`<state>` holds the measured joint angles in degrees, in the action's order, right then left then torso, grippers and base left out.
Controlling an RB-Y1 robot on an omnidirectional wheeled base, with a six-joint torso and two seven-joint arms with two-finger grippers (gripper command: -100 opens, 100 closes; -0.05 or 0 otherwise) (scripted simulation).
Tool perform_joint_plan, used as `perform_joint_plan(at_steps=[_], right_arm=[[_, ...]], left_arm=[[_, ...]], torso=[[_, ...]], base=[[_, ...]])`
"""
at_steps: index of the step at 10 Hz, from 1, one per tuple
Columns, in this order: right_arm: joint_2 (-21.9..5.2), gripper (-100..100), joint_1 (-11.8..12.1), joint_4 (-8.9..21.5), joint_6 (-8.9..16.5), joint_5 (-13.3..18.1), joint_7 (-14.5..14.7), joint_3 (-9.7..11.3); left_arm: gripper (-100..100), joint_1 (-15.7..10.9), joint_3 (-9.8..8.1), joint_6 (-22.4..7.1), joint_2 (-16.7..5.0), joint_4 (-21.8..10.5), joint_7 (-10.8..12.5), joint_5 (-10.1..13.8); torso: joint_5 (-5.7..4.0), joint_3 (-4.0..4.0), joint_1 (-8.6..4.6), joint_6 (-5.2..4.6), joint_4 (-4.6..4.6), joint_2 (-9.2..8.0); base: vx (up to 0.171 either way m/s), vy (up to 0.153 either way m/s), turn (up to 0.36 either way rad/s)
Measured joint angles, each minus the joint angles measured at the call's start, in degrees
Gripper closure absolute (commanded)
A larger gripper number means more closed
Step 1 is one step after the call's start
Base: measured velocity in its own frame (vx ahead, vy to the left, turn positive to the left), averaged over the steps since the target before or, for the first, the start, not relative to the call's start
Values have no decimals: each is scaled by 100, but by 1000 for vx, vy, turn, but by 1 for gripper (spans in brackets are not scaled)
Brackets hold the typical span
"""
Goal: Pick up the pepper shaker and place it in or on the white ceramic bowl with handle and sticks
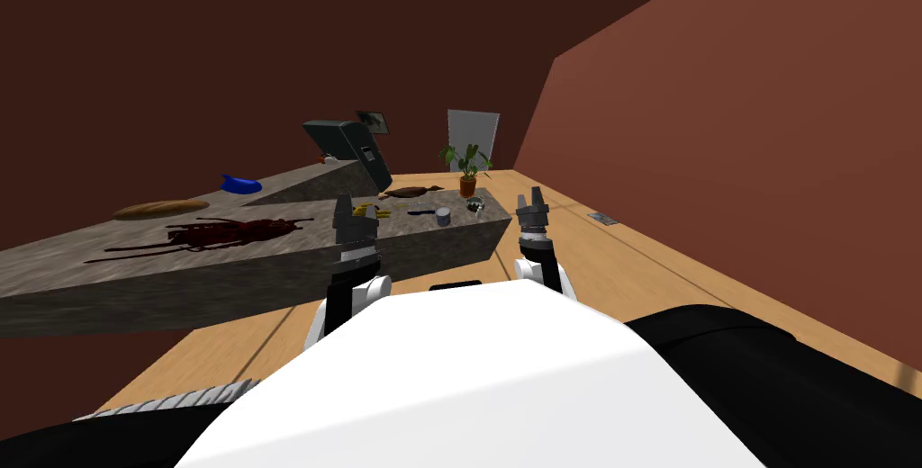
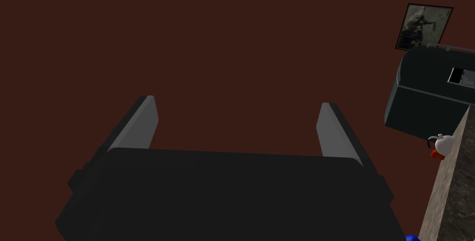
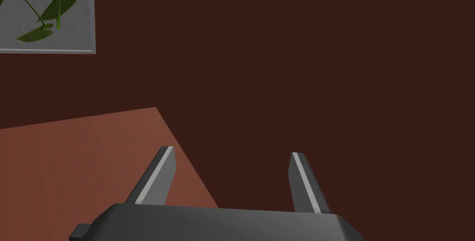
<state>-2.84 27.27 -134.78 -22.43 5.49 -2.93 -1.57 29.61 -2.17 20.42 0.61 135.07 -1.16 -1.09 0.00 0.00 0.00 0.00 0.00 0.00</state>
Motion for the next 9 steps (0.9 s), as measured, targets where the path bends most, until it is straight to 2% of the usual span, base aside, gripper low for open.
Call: perform_joint_plan(at_steps=[3,4,6,9], right_arm=[[-317,-100,39,269,-14,110,210,-191],[-391,-100,-26,401,28,156,305,-282],[-452,-100,10,605,31,254,485,-402],[-507,-100,-87,994,97,434,796,-611]], left_arm=[[0,0,1,0,1,0,0,0],[0,0,1,0,1,0,0,0],[0,0,1,0,1,0,0,0],[0,0,1,0,1,0,0,0]], torso=[[9,2,43,-2,0,-4],[11,-1,48,0,0,2],[8,-4,37,0,-1,6],[8,-6,37,0,-2,10]], base=[[-2,115,-139],[7,112,-101],[17,88,-96],[16,102,-111]])
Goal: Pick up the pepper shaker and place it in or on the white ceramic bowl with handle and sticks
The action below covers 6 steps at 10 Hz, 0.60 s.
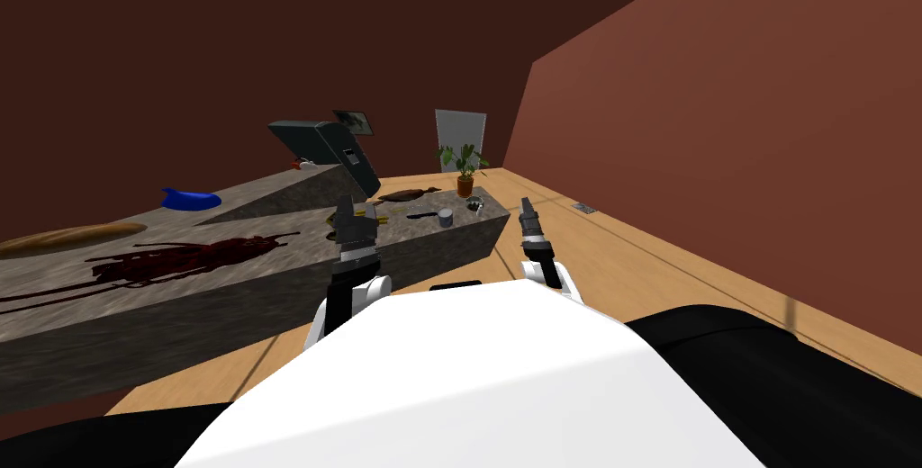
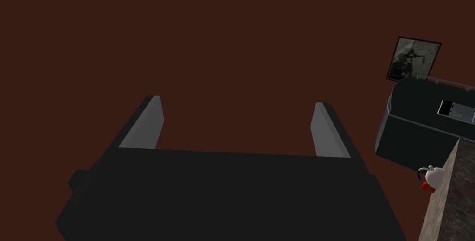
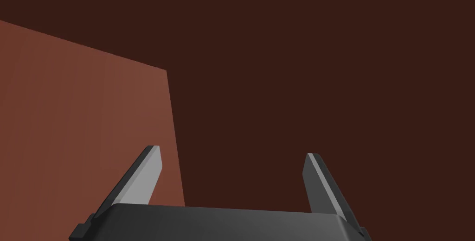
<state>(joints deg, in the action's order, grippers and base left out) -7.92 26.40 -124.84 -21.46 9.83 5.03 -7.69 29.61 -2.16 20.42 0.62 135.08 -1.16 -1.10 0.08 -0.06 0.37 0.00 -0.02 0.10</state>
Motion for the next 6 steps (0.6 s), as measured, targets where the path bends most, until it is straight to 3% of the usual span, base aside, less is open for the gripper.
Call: perform_joint_plan(at_steps=[4,6], right_arm=[[-10,-100,-90,650,20,317,504,-283],[-7,-100,-116,836,90,461,723,-369]], left_arm=[[0,0,0,0,0,0,0,0],[0,-1,0,0,0,0,0,0]], torso=[[1,-1,2,1,-1,1],[-2,1,-14,2,0,-3]], base=[[18,104,-82],[6,49,-25]])
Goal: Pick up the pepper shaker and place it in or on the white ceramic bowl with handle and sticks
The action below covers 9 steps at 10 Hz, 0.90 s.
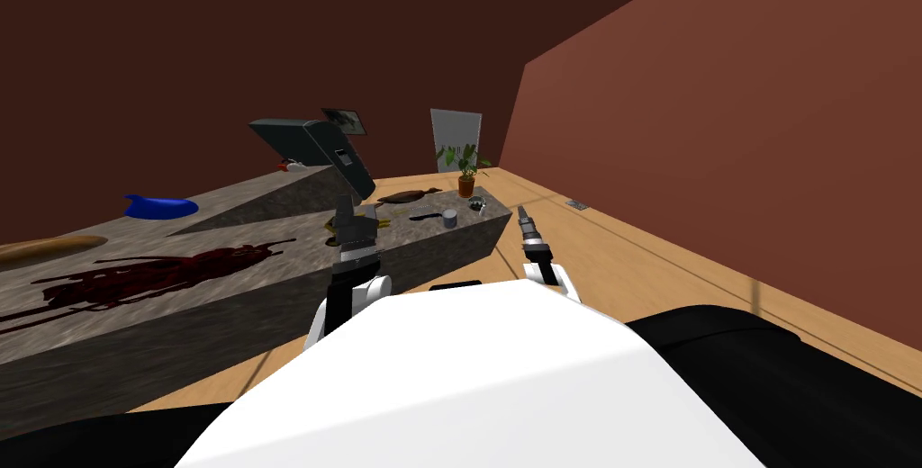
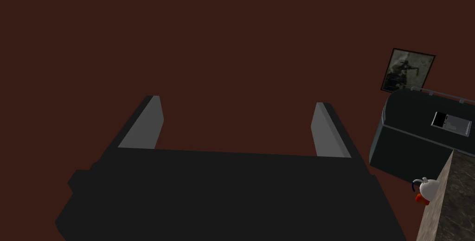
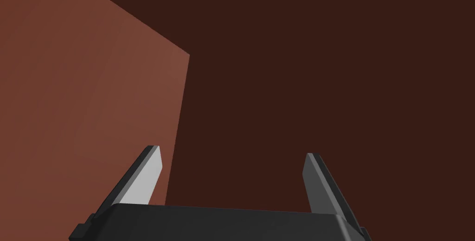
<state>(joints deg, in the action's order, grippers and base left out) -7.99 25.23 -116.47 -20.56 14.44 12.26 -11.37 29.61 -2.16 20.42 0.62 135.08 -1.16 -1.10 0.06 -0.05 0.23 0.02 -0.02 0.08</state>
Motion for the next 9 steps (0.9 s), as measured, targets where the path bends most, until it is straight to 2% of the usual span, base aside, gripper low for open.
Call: perform_joint_plan(at_steps=[3,6,9], right_arm=[[-19,-100,-103,403,9,202,294,-151],[-28,-100,-371,1012,55,507,708,-305],[-40,-100,-560,1396,221,824,1119,-396]], left_arm=[[0,0,0,0,0,0,0,0],[0,0,0,0,0,0,0,0],[0,0,0,0,0,0,0,0]], torso=[[0,-2,-1,0,-1,4],[1,-5,8,0,-2,9],[0,-4,-3,0,-2,7]], base=[[15,65,-28],[28,89,-9],[21,56,12]])
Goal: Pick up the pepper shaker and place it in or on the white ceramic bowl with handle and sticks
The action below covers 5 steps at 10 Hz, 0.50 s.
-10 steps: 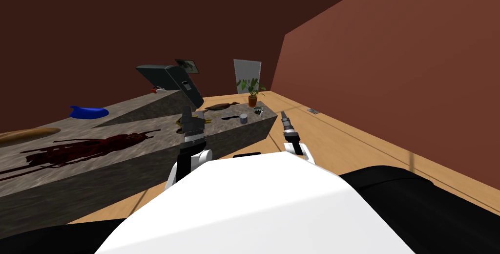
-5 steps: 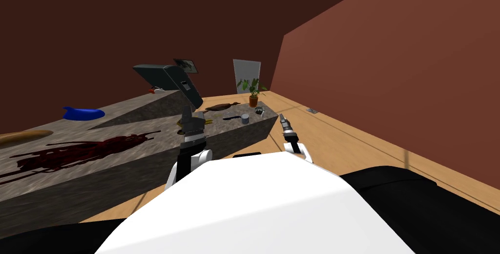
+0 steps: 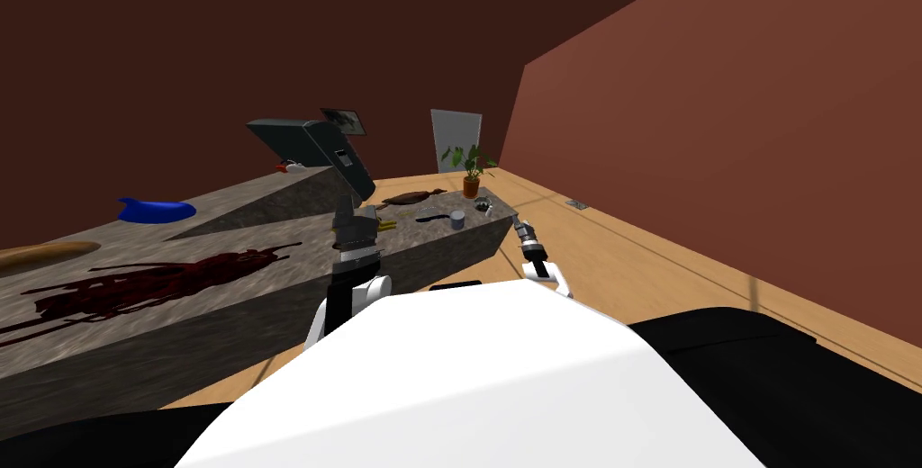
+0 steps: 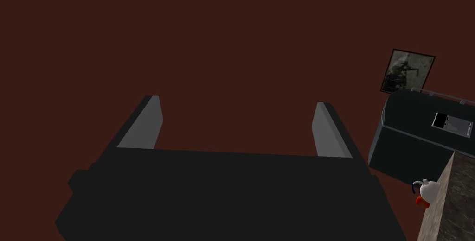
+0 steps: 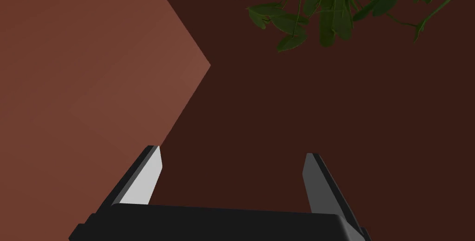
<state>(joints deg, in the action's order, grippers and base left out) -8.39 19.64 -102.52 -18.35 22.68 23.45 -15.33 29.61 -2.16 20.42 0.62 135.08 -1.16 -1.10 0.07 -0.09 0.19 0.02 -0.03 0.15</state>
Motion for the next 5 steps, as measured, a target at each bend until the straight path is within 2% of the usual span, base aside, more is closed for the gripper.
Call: perform_joint_plan(at_steps=[5], right_arm=[[-54,-100,-348,660,131,378,469,-132]], left_arm=[[0,0,0,0,0,0,0,0]], torso=[[-2,-1,-9,0,-1,2]], base=[[24,30,28]])
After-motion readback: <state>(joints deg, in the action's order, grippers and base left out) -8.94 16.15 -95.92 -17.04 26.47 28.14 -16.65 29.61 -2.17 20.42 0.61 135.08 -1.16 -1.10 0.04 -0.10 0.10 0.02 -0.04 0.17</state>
